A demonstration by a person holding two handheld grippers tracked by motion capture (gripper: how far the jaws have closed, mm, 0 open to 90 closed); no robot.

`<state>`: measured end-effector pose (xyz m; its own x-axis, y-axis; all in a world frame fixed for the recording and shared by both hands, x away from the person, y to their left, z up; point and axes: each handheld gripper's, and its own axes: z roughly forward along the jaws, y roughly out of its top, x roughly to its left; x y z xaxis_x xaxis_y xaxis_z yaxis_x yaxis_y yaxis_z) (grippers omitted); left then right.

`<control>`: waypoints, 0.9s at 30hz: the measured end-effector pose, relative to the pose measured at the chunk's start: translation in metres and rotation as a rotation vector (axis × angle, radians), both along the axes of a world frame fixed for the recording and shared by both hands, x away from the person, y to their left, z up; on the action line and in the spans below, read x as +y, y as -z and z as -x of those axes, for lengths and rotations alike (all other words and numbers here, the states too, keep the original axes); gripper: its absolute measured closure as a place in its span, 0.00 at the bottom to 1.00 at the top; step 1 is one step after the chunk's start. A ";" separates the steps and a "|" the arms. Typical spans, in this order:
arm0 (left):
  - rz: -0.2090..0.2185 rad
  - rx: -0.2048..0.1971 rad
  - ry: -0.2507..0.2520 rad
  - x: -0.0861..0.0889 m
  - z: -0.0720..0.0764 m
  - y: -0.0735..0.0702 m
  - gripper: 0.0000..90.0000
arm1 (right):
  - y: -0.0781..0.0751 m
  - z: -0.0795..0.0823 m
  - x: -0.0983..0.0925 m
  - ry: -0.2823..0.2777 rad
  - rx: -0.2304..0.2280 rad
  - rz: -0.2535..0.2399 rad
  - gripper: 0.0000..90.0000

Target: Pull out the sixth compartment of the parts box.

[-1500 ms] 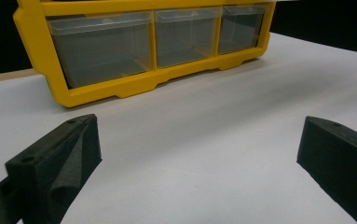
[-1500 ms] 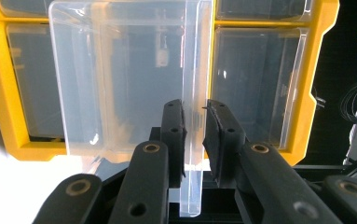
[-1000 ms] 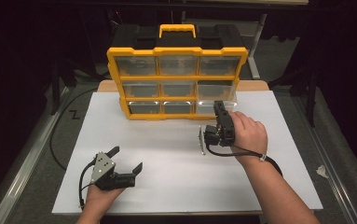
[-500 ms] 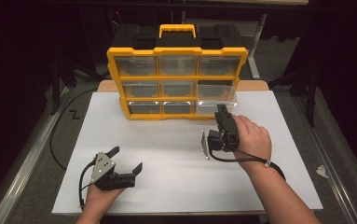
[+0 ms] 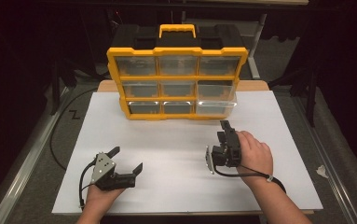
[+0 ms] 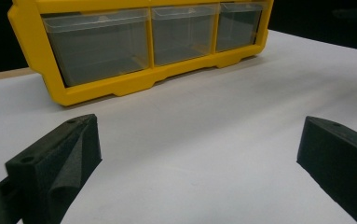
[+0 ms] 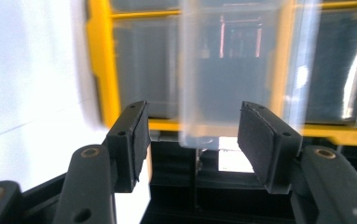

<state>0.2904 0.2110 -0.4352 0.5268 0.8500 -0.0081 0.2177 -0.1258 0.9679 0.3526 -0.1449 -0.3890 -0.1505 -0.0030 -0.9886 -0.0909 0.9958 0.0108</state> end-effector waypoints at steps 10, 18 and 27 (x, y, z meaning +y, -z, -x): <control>-0.001 0.000 0.001 0.000 0.000 0.000 0.00 | 0.033 0.015 -0.014 0.011 0.074 -0.005 0.47; 0.001 0.002 0.000 0.000 0.000 0.000 0.00 | 0.048 0.028 -0.033 0.001 0.090 0.011 0.43; 0.004 0.004 0.000 -0.001 0.000 0.000 0.00 | 0.045 0.033 -0.065 0.078 0.115 -0.041 0.38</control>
